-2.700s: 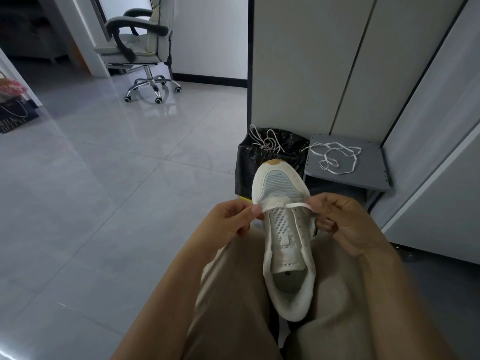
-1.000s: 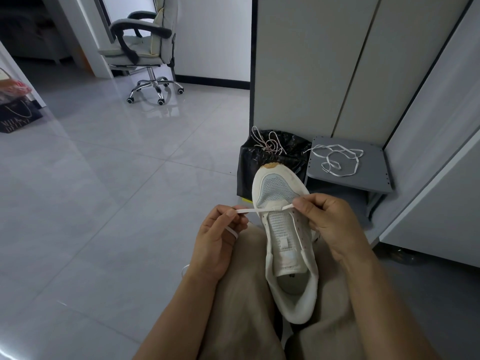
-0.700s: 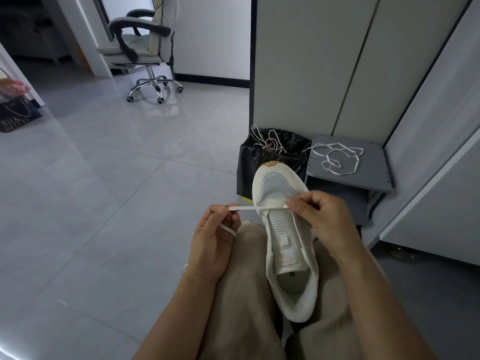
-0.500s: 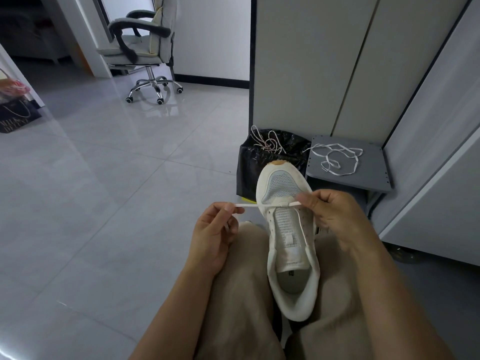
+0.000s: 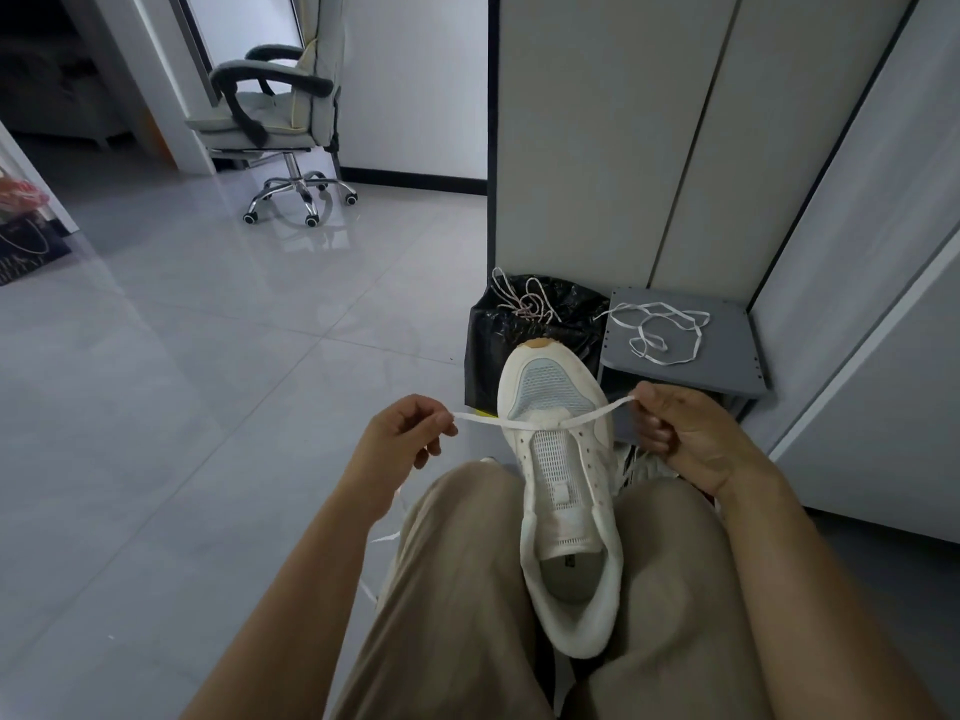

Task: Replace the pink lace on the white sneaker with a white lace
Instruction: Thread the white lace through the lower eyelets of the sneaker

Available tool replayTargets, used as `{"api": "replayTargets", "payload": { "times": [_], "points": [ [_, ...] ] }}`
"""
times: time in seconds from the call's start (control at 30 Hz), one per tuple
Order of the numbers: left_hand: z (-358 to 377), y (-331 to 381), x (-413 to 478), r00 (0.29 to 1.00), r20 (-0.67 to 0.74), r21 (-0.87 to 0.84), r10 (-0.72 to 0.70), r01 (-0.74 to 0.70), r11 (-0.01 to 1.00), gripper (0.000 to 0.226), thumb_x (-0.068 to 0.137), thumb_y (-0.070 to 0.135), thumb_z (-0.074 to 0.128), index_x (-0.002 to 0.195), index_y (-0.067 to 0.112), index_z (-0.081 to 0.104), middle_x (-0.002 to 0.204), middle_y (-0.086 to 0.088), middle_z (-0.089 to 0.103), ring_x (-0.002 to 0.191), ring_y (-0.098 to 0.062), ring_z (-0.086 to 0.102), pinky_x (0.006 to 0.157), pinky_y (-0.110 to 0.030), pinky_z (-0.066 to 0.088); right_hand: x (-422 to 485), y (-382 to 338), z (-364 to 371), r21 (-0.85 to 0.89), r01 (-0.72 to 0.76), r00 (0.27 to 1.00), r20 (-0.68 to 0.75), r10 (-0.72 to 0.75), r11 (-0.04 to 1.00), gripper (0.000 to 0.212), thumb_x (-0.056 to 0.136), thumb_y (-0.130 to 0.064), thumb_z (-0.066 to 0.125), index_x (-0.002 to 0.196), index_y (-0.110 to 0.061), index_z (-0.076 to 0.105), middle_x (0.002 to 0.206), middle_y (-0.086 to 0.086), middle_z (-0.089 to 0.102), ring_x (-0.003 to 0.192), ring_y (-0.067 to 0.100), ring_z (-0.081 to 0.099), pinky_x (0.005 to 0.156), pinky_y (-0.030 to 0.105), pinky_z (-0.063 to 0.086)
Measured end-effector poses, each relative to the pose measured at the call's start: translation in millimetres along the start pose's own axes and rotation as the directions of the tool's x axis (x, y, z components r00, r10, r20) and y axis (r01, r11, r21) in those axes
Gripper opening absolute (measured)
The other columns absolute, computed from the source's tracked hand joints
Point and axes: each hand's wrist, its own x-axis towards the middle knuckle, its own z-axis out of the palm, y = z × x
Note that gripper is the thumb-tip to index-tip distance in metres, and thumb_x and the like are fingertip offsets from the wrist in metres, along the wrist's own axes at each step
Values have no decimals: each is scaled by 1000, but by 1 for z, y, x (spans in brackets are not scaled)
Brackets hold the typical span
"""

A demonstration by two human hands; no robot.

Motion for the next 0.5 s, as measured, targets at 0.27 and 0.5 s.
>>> {"api": "replayTargets", "payload": {
  "times": [0.27,0.5],
  "points": [
    [5,41,17,975,-176,5,135,-136,991,15,86,9,63,71,11,59,54,4,45,49,-7,37,47,-15,32,13,-32,9,-213,196,971,-94,-219,957,35,51,-45,83,67,-18,68,48,-9,43,42,4,33,47,17,35],
    [26,91,26,911,-118,120,394,-381,917,21,83,4,64,70,19,59,65,9,56,54,5,46,55,-8,37,20,-46,23,-524,338,902,-58,-429,782,10,82,-13,65,77,-21,64,69,-14,61,64,-7,54,64,7,43]
  ]
}}
